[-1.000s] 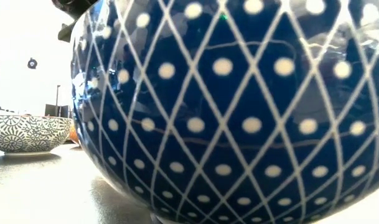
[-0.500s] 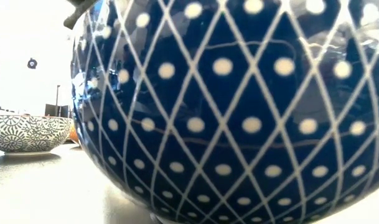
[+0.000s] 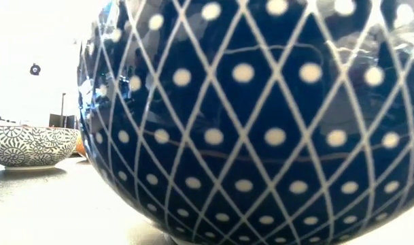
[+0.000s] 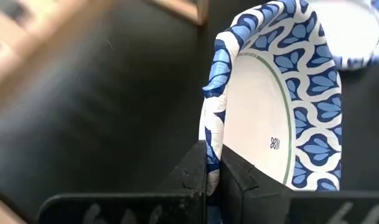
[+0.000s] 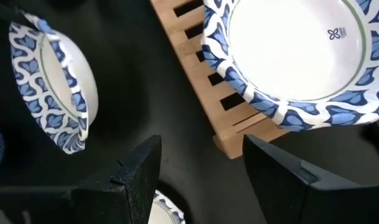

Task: Place and stack bowls onto a shelf
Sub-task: Stack the white patterned bowl on top of the other white patterned bowl on the shelf

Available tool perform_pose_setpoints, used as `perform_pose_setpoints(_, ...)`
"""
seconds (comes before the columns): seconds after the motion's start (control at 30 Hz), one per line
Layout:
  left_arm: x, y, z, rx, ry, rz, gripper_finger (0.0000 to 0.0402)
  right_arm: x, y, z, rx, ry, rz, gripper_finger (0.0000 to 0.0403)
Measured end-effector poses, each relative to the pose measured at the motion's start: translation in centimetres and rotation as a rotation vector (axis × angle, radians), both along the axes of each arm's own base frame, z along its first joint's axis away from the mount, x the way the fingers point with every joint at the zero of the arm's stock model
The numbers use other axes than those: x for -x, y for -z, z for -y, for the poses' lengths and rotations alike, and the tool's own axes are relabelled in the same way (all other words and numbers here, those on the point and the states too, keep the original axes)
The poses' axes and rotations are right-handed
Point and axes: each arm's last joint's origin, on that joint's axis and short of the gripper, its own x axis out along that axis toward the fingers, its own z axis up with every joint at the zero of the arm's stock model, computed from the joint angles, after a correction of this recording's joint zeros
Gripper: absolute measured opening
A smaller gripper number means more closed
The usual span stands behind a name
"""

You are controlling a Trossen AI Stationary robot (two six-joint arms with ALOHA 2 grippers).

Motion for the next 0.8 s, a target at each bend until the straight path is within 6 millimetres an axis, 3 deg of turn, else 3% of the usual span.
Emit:
perform_pose_setpoints(0.33, -0.6, -5.5, -1.9, -0.175, -0.046, 0.037, 0.0000, -0.7, -0.4, -0.3, -0.061, -0.075, 0.092, 0.0215)
perform_pose_setpoints(0.8, -1.4, -8.1, -5.2, -0.247, -0.082, 0.093, 0.0000, -1.7, -0.5, -0.2, -0.017, -0.164, 0.149, 0.0215)
